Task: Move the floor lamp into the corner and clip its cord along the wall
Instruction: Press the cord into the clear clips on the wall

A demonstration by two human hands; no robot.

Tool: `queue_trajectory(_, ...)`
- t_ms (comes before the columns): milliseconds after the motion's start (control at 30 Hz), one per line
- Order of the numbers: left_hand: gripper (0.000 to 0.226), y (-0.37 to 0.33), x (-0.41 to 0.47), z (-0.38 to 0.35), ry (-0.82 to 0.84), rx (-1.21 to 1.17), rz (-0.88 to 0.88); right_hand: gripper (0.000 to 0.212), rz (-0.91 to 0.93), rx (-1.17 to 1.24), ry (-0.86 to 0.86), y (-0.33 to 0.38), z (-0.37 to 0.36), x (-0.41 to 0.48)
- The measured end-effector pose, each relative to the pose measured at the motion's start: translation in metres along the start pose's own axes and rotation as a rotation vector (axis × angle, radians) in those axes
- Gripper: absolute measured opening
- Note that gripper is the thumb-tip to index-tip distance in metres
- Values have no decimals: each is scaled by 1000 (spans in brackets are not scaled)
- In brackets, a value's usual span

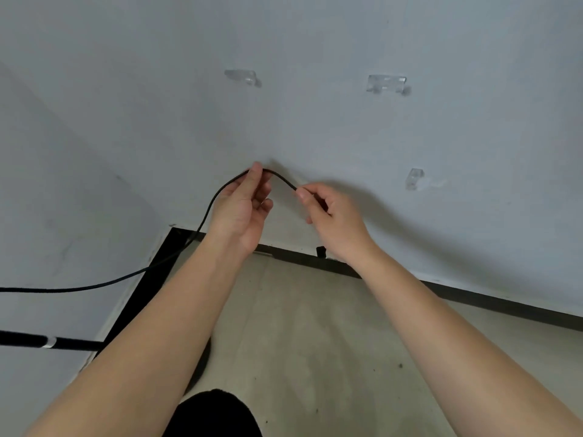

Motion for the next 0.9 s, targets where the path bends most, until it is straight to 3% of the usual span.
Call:
queue_trajectory(233, 17, -29, -13, 0, 107, -64, 45, 16, 69, -134, -61, 34, 10, 1)
queue_trajectory(467, 13, -69, -18, -14, 137, -43, 3, 23, 140, -81, -117, 89, 4, 22)
queue_trajectory(700, 17, -91, -20, -30, 145, -200, 214, 19, 291, -245, -290, 123, 15, 36)
queue_trajectory(900, 9, -104, -18, -37, 71, -356, 270, 18, 385, -309, -335, 152, 17, 46)
Point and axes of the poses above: each hand's wrist, its own x-axis towards the middle knuckle, its own z-axis out of the back of the hand, y = z × x, the point moved 4 cm from there along x, towards the middle knuckle, and after that the axes turned 9 degrees about -y, right-handed, at the moved point
